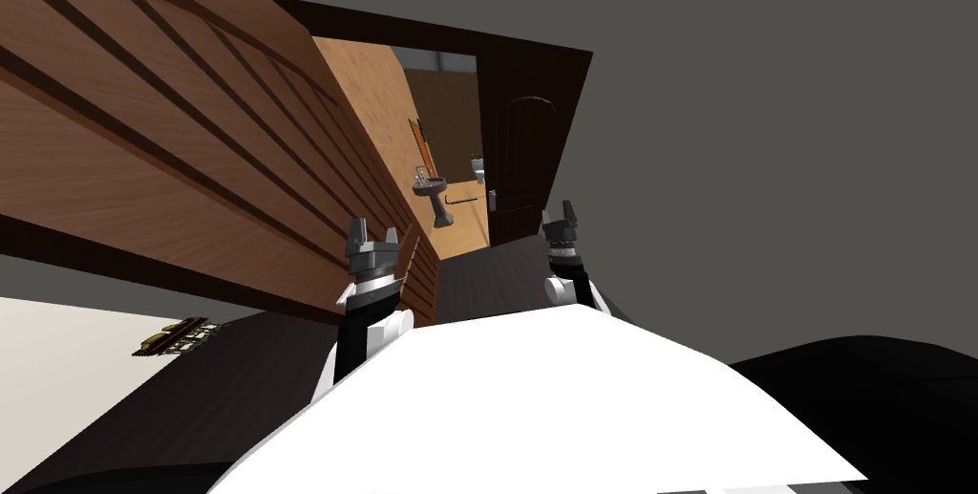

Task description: Pull the door open

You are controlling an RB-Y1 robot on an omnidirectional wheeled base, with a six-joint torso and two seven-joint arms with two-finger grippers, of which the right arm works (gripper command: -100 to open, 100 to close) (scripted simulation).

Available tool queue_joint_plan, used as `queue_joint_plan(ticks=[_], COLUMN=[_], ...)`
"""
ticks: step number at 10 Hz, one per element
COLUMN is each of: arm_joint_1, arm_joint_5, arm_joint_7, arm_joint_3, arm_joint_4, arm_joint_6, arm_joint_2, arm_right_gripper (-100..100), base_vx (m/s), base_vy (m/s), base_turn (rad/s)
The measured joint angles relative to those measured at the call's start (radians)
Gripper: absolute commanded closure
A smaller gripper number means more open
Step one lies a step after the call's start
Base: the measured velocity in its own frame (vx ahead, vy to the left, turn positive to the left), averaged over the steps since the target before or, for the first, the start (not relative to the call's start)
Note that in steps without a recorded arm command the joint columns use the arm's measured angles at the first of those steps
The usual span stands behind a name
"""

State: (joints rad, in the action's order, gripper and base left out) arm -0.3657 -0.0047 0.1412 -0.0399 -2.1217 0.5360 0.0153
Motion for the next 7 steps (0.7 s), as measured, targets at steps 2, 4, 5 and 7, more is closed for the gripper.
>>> queue_joint_plan(ticks=[2,4,5,7], arm_joint_1=[0.031,0.052,0.061,0.076], arm_joint_5=[-0.001,-0.001,-0.001,0.0], arm_joint_7=[-0.005,-0.008,-0.009,-0.014], arm_joint_3=[0.007,0.009,0.012,0.012], arm_joint_4=[0.053,0.098,0.119,0.158], arm_joint_6=[-0.015,-0.022,-0.026,-0.033], arm_joint_2=[0.013,0.021,0.026,0.031], arm_right_gripper=[-100,-100,-100,-100], base_vx=[0.118,0.096,0.113,0.103], base_vy=[-0.017,-0.002,-0.006,-0.015], base_turn=[0.051,0.047,0.054,0.055])
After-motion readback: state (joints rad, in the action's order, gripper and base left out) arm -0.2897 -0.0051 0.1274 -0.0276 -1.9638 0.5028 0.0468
